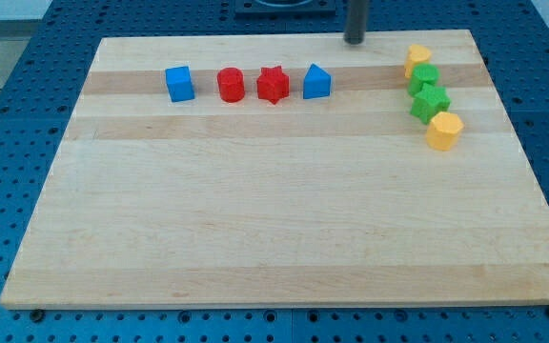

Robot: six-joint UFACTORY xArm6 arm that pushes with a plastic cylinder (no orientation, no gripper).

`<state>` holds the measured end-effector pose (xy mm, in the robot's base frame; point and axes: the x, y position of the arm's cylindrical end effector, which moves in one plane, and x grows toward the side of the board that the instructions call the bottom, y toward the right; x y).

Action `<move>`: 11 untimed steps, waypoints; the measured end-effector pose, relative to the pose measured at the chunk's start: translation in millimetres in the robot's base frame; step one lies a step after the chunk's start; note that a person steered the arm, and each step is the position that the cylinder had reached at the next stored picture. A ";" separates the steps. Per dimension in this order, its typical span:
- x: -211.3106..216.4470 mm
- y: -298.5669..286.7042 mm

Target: Slide the yellow heart to the bottom right side of the red star

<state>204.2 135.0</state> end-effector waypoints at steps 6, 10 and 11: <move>53.7 74.8; 130.1 -21.5; 130.8 -30.8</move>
